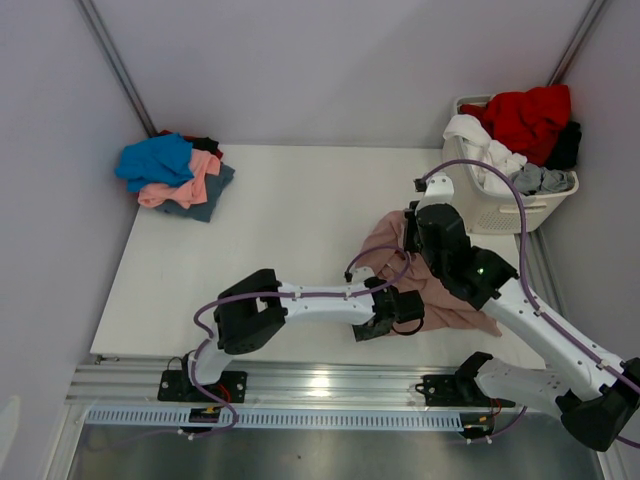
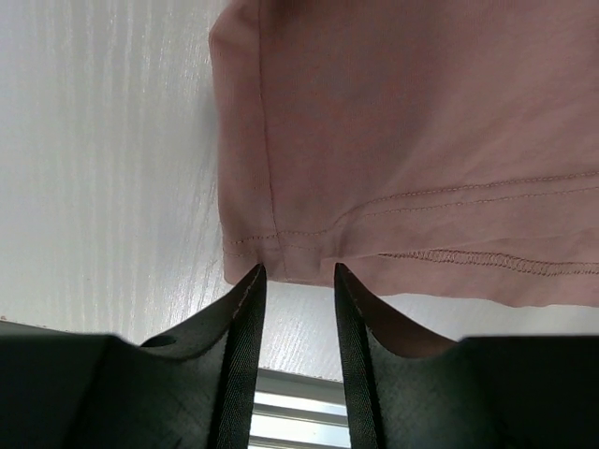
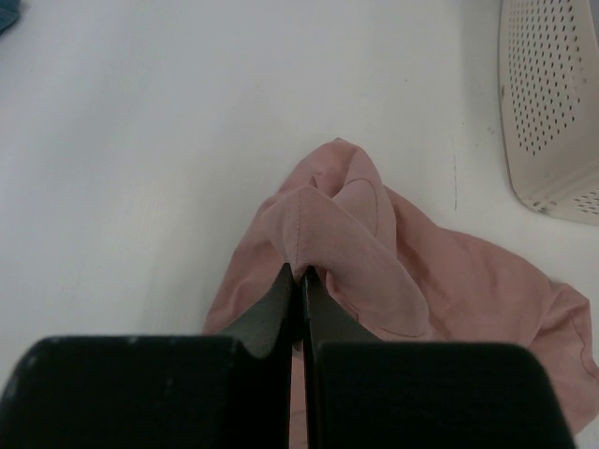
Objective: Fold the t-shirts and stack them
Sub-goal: Flatten out the tshirt
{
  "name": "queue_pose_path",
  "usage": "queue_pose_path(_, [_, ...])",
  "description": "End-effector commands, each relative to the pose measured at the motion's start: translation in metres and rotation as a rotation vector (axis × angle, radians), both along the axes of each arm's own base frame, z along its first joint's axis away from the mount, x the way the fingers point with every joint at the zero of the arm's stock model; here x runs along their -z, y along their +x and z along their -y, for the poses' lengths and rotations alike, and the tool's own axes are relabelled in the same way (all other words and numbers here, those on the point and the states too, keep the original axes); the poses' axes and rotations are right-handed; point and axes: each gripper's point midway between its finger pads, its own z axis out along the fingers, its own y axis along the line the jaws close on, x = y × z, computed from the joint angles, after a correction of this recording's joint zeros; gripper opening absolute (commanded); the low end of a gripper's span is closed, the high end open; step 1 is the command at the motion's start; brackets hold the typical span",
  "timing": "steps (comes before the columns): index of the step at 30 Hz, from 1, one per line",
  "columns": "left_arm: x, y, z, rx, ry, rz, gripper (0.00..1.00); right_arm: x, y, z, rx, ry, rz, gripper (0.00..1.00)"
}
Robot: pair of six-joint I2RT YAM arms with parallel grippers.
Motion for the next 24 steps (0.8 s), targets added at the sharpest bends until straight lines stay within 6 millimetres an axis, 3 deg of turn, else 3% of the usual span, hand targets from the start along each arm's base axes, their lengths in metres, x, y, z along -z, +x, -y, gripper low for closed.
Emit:
queue_pose_path(1, [-0.006, 0.007, 0.0, -0.007, -0.021, 0.02, 0.39, -0.005, -0.004, 0.005, 0.016, 0.014, 0.015, 0.0])
queue_pose_path(7, [0.005, 0.01, -0.008, -0.024, -0.02, -0.008, 0.37, -0.003, -0.004, 0.006, 0.019, 0.006, 0.012, 0.0])
queue_pose_path(10, [0.007, 0.009, -0.009, -0.016, -0.022, -0.013, 0.32, -0.003, -0.004, 0.005, 0.02, 0.009, 0.012, 0.0])
queue_pose_path(14, [0.009, 0.01, -0.01, -0.008, -0.034, -0.023, 0.0, -0.001, -0.002, 0.004, 0.022, 0.007, 0.008, 0.0])
queue_pose_path(19, [0.007, 0.012, -0.015, -0.005, -0.018, -0.021, 0.0, 0.0, 0.0, 0.003, 0.022, 0.001, 0.007, 0.0])
queue_pose_path(24, [-0.022, 0.019, -0.03, 0.065, 0.023, 0.034, 0.0, -0.003, 0.003, 0.009, 0.057, -0.02, 0.023, 0.0])
